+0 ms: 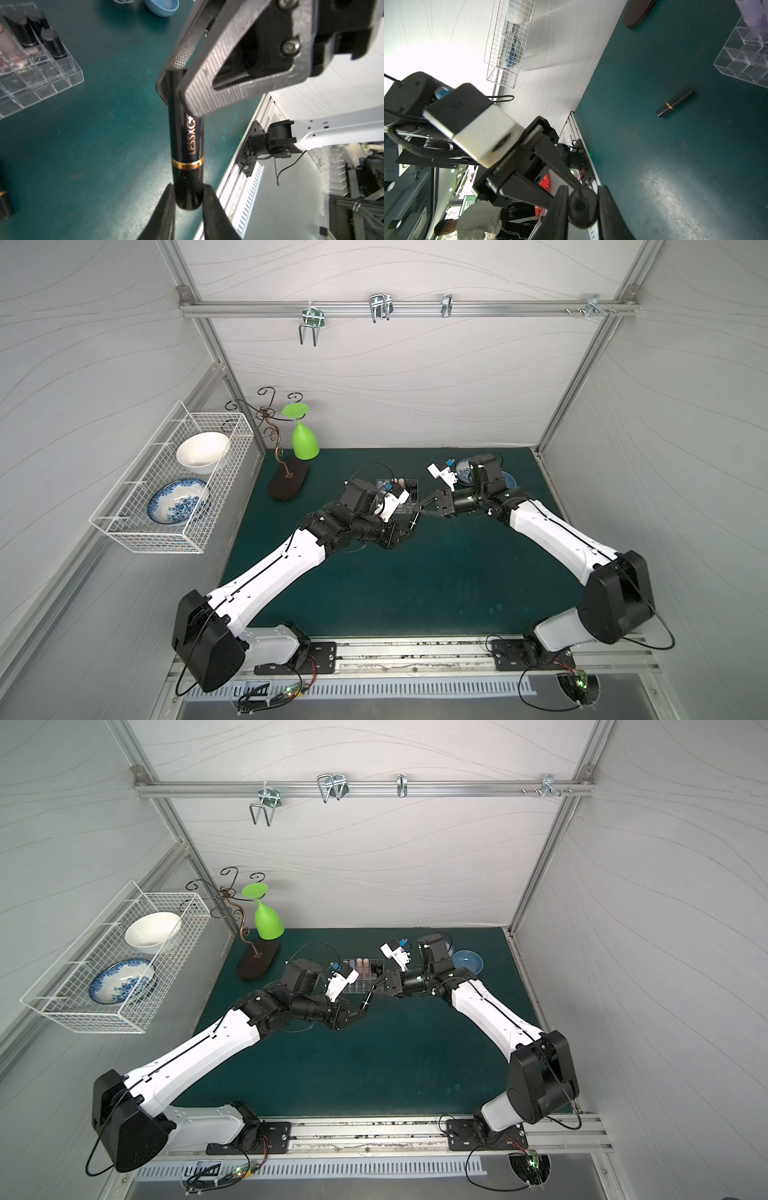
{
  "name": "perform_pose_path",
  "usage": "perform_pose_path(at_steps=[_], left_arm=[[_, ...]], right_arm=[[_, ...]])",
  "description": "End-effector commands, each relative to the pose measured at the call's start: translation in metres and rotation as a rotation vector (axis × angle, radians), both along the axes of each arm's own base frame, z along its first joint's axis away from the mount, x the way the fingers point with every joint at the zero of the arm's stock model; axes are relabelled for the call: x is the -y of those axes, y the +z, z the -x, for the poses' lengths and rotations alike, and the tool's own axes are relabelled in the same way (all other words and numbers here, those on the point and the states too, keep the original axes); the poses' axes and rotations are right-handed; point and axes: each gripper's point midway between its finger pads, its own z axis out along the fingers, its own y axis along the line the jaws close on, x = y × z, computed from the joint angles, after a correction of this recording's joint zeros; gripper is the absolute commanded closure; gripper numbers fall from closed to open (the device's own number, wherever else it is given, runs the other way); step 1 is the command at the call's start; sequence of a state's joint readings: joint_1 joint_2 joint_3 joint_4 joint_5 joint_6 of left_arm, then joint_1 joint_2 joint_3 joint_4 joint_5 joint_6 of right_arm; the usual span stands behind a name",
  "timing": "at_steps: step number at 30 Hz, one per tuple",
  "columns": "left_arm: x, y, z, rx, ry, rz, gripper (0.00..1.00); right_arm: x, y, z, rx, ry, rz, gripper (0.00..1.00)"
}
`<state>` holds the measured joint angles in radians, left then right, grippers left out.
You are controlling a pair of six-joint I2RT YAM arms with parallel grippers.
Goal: Arrange the lipsticks in the organizer
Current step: Pick up the lipstick at the center of the board, then place the lipstick in the storage box.
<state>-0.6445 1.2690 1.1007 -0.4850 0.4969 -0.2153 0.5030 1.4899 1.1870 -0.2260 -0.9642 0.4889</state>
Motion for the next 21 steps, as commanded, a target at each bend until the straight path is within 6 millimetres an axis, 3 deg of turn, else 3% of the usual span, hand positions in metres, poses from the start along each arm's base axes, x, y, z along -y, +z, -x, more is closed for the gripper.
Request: perform_pose_path(at_steps=[1, 3, 6, 7, 14, 21], left_arm=[[-0.008, 0.015, -0.012, 0.088, 0.078, -0.004, 0.53], [-0.024, 0.014, -0.024, 0.128, 0.187, -0.053, 0.36], [-0.055, 0.01, -0.042, 0.2, 0.353, -0.15, 0.18], [-0.063, 0.007, -0.046, 0.216, 0.394, -0.18, 0.17], [-0.095, -0.019, -0.063, 0.252, 0.541, -0.271, 0.18], [-0.129, -0.031, -0.074, 0.331, 0.696, -0.246, 0.24]], right_arm=[[0.0, 0.008, -0.006, 0.052, -0.027, 0.002, 0.81], [0.002, 0.004, -0.015, 0.093, -0.079, 0.049, 0.82], [0.008, -0.011, -0.04, 0.179, -0.19, 0.165, 0.83], [0.009, -0.017, -0.048, 0.206, -0.22, 0.203, 0.83], [0.008, -0.041, -0.099, 0.475, -0.406, 0.421, 0.82], [-0.019, -0.064, -0.131, 0.652, -0.444, 0.581, 0.81]])
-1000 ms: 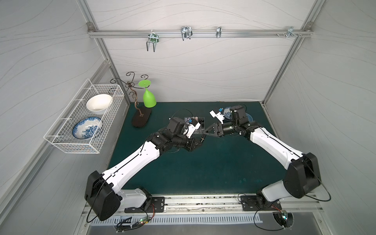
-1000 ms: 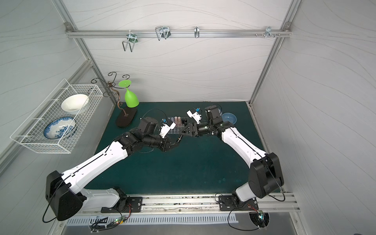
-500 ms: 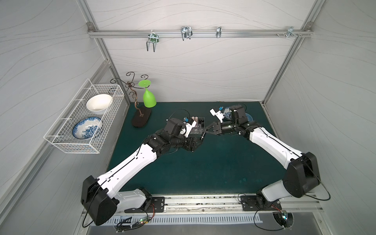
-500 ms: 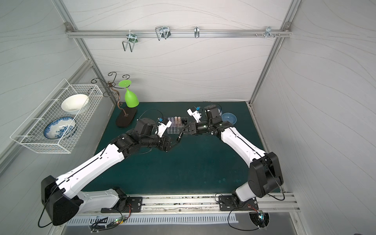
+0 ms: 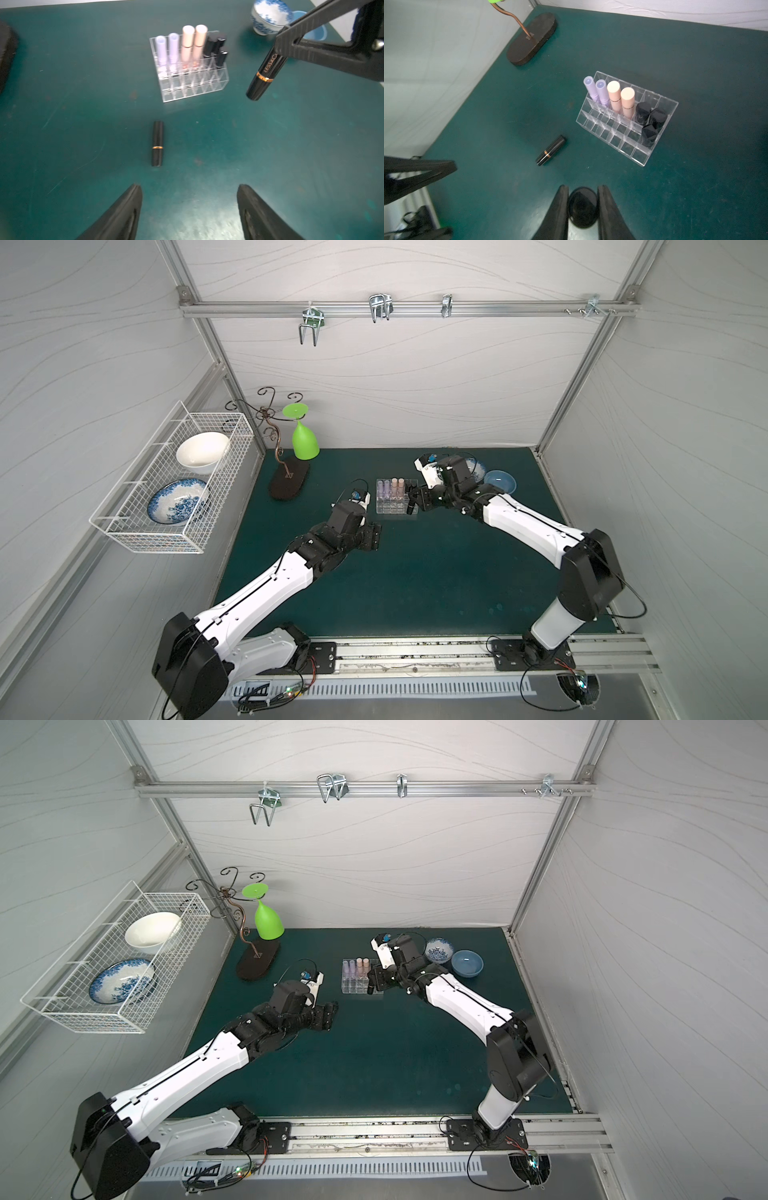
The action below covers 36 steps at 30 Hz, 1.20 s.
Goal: Arrange the lipsticks in the organizer
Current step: Place the lipstick in the storage box.
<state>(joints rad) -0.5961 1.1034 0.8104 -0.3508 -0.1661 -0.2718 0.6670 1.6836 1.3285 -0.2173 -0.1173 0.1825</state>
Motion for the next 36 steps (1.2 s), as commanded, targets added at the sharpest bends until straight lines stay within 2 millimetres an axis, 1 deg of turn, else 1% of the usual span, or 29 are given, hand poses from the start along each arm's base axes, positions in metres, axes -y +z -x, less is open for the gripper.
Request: perform_pose_path(at_steps=[1, 4, 8, 12, 15, 22, 36], left_arm=[[-0.016, 0.024, -0.02, 0.131, 0.101, 0.061, 0.24], [-0.023, 0.021, -0.022, 0.125, 0.117, 0.069, 0.24], [-0.025, 0.018, -0.023, 0.128, 0.122, 0.07, 0.24], [-0.024, 0.016, -0.025, 0.127, 0.119, 0.07, 0.25], [-0.024, 0.014, -0.026, 0.129, 0.118, 0.071, 0.25], [-0.021, 0.008, -0.027, 0.114, 0.109, 0.072, 0.26], [-0.021, 0.005, -0.028, 0.102, 0.103, 0.062, 0.26]], right_arm=[[-0.004, 0.0, -0.034, 0.152, -0.068, 0.109, 0.81], [-0.01, -0.014, -0.049, 0.176, -0.088, 0.148, 0.81], [-0.015, -0.027, -0.065, 0.221, -0.109, 0.198, 0.81], [-0.013, -0.036, -0.079, 0.256, -0.144, 0.237, 0.81], [-0.011, -0.043, -0.087, 0.253, -0.161, 0.234, 0.81], [-0.019, -0.052, -0.094, 0.255, -0.147, 0.244, 0.8], [-0.02, -0.065, -0.101, 0.256, -0.155, 0.26, 0.78]])
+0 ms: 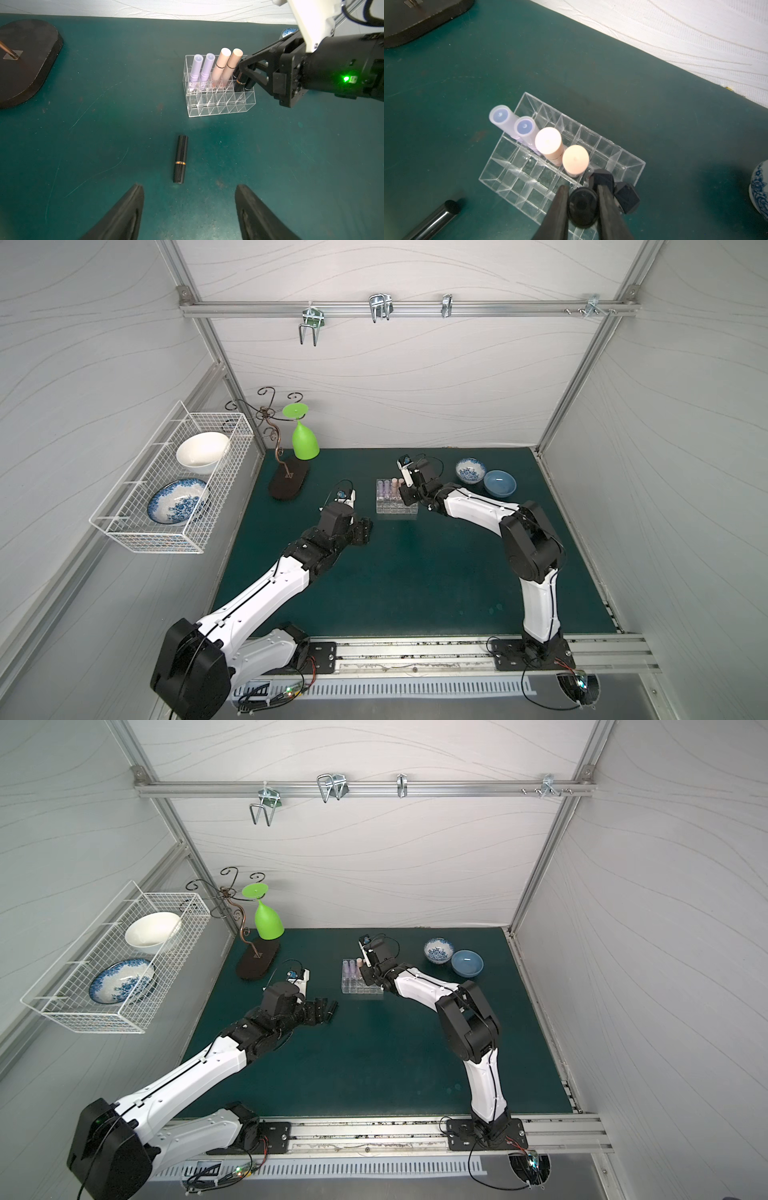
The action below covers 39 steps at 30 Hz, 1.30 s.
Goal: Arrange the lipsticks in the organizer
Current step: Place the lipstick in the storage box, then pick up the lipstick at the center of the board.
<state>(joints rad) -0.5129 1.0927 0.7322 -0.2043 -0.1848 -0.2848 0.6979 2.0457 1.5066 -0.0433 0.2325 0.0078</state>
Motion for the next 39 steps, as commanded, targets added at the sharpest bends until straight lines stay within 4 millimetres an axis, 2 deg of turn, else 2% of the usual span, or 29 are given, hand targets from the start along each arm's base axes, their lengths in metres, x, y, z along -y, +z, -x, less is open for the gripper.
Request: perform_pose_path(at_steps=[1, 6, 8, 9, 14, 18, 21, 23, 26, 30, 34, 37, 39], left_arm=[[0.003, 0.008, -0.007, 0.035, -0.001, 0.019, 0.26], [0.003, 0.007, -0.007, 0.031, -0.002, 0.02, 0.26], [0.003, 0.006, -0.007, 0.025, -0.003, 0.015, 0.26], [0.003, 0.006, -0.007, 0.024, -0.003, 0.017, 0.26], [0.003, -0.001, -0.008, -0.005, -0.005, -0.005, 0.26], [0.002, -0.013, -0.009, -0.066, 0.001, -0.045, 0.26], [-0.004, -0.025, -0.011, -0.131, 0.028, -0.073, 0.28], [-0.006, -0.034, -0.014, -0.176, 0.031, -0.099, 0.29], [-0.005, -0.047, -0.019, -0.226, 0.025, -0.131, 0.29], [0.006, -0.062, -0.029, -0.287, -0.007, -0.132, 0.29], [0.015, -0.081, -0.04, -0.334, -0.018, -0.139, 0.3], [0.019, -0.098, -0.046, -0.382, -0.022, -0.155, 0.3], [0.02, -0.108, -0.047, -0.414, -0.02, -0.165, 0.3]], right_arm=[[-0.002, 0.009, -0.011, 0.04, -0.012, -0.014, 0.77], [-0.001, 0.007, -0.012, 0.035, -0.016, -0.015, 0.75], [0.0, 0.008, -0.011, 0.032, -0.018, -0.017, 0.71], [0.0, 0.008, -0.01, 0.033, -0.018, -0.018, 0.68], [0.006, 0.022, -0.005, 0.053, -0.03, -0.036, 0.4], [0.016, 0.049, 0.007, 0.071, -0.042, -0.076, 0.32], [0.031, 0.076, 0.029, 0.074, -0.062, -0.144, 0.31], [0.04, 0.092, 0.052, 0.056, -0.054, -0.212, 0.3], [0.048, 0.1, 0.085, 0.021, -0.031, -0.272, 0.3], [0.057, 0.098, 0.118, -0.03, -0.002, -0.295, 0.3], [0.074, 0.082, 0.14, -0.075, -0.001, -0.275, 0.28], [0.083, 0.071, 0.147, -0.083, -0.007, -0.259, 0.27], [0.085, 0.072, 0.147, -0.081, -0.004, -0.257, 0.27]])
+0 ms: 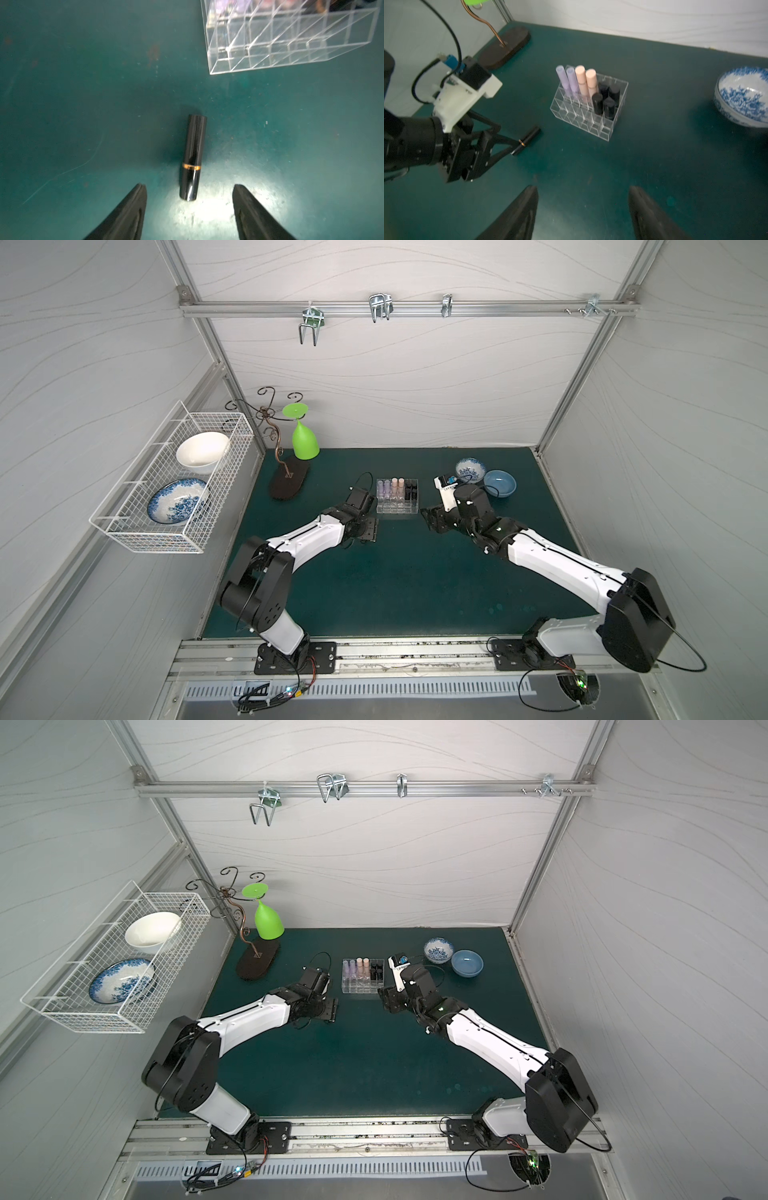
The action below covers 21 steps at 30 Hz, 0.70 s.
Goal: Arrange the lipsticks in the organizer
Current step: Pick up the lipstick at the center of the board.
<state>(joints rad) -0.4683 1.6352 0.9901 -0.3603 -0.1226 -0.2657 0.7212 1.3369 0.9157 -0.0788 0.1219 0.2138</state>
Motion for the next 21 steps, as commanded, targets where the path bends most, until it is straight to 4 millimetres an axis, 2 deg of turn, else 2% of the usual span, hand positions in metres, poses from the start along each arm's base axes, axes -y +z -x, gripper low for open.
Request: perform_pose_path(at_steps=[1, 12, 21], left_arm=[[0.007, -0.004, -0.011, -0.021, 0.0, 0.005, 0.3], [0.0, -0.034, -0.003, -0.13, 0.023, -0.048, 0.32], [0.009, -0.041, 0.001, -0.189, -0.013, -0.012, 0.45]], right_arm=[[0.004, 0.007, 0.004, -0.003, 0.006, -0.013, 0.27], [0.003, 0.003, 0.003, 0.0, 0.011, -0.001, 0.27], [0.005, -0.004, 0.0, -0.008, 0.001, 0.013, 0.27]])
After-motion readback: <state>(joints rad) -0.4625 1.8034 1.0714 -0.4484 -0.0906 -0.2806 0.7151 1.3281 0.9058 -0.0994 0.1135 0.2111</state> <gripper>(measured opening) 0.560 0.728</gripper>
